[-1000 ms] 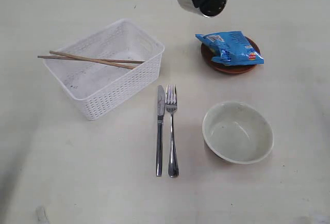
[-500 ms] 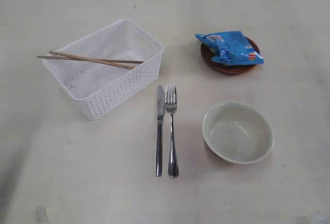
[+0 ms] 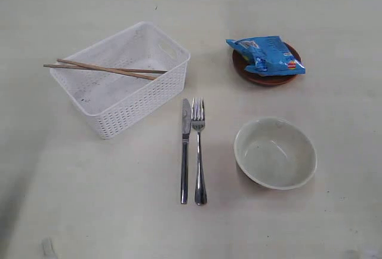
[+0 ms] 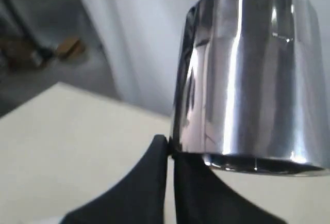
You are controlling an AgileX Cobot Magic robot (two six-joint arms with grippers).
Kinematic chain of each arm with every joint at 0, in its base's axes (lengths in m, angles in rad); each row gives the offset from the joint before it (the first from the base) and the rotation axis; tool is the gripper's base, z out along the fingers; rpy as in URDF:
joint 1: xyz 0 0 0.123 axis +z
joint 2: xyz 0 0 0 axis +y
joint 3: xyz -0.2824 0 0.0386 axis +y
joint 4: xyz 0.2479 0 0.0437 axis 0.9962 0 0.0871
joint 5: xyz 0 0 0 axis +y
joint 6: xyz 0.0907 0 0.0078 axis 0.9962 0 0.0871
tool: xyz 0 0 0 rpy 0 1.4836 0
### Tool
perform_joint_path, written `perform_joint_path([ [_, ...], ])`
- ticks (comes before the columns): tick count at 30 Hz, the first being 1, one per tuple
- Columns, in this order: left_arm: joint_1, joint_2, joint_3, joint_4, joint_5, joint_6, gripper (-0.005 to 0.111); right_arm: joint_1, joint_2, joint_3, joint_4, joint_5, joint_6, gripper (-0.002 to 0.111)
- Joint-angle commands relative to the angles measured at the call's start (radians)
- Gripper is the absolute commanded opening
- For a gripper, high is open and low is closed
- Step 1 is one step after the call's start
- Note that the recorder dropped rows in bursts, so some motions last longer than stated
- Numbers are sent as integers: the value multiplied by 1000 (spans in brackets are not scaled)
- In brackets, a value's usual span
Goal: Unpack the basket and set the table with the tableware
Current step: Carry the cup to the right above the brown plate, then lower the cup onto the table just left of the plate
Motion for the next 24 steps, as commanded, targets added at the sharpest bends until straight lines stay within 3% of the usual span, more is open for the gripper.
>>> perform_joint_path([
  [1,-6,-3,2,1,1,0,0,-115,117,-152,-182,442,163,0],
  [7,-6,-3,2,1,1,0,0,-65,132,-265,-773,677,380,0],
  [10,-6,-3,2,1,1,0,0,-43,156,-299,-871,832,362,0],
  [15,-6,-3,2,1,1,0,0,18,198,-301,-874,968,180,0],
  [20,-6,-3,2,1,1,0,0,115,261,-301,-987,968,130,0],
  [24,-6,-3,2,1,1,0,0,200,299,-299,-1245,968,146,0],
])
